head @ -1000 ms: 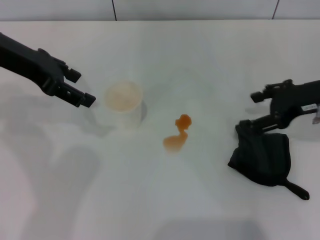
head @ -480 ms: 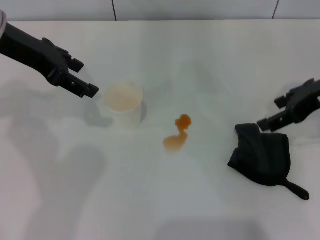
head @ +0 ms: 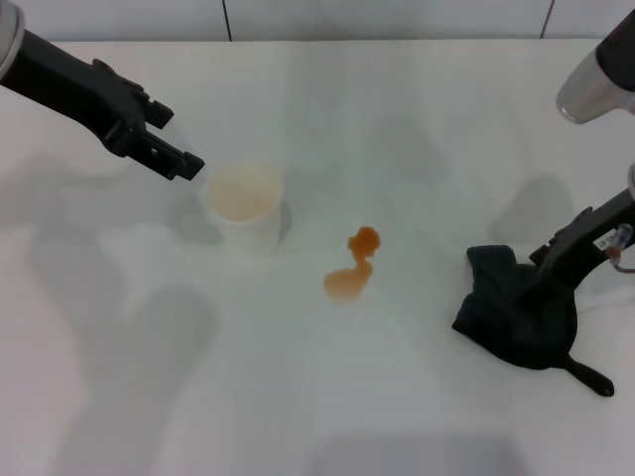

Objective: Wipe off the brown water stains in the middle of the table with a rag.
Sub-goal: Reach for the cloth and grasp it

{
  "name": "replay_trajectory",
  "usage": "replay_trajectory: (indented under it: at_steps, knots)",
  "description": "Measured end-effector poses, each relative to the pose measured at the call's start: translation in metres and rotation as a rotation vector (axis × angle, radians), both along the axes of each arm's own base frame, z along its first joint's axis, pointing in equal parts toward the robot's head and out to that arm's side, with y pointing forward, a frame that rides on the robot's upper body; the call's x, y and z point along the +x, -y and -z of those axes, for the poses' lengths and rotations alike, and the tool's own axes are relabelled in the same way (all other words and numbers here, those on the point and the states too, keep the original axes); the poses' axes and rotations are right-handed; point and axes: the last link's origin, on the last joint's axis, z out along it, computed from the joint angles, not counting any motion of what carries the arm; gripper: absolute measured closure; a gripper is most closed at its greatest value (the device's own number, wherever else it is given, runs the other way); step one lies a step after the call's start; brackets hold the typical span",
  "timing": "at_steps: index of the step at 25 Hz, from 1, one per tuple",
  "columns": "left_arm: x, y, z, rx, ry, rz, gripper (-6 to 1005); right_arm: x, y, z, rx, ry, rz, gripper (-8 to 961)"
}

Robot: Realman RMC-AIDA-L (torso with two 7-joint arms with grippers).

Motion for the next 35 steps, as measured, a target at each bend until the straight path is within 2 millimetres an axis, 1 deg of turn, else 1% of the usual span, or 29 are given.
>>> replay_trajectory:
  at_steps: [9, 14, 34, 35]
  knots:
    - [0.001, -0.002, 0.001, 0.009, -0.008, 0.005, 107, -0.001, -0.002, 0.013, -0.002, 0.012, -0.026, 139]
    - [0.003, -0.002, 0.002, 0.008, -0.009, 0.009, 108, 0.002, -0.005, 0.020, -0.009, 0.022, -0.020, 149]
    - [0.004, -0.004, 0.003, 0.013, -0.025, 0.008, 108, 0.008, -0.009, 0.025, 0.008, 0.021, -0.008, 188]
    - [0.004, -0.004, 0.002, 0.014, -0.026, 0.008, 109, 0.008, -0.009, 0.025, 0.007, 0.022, -0.009, 213]
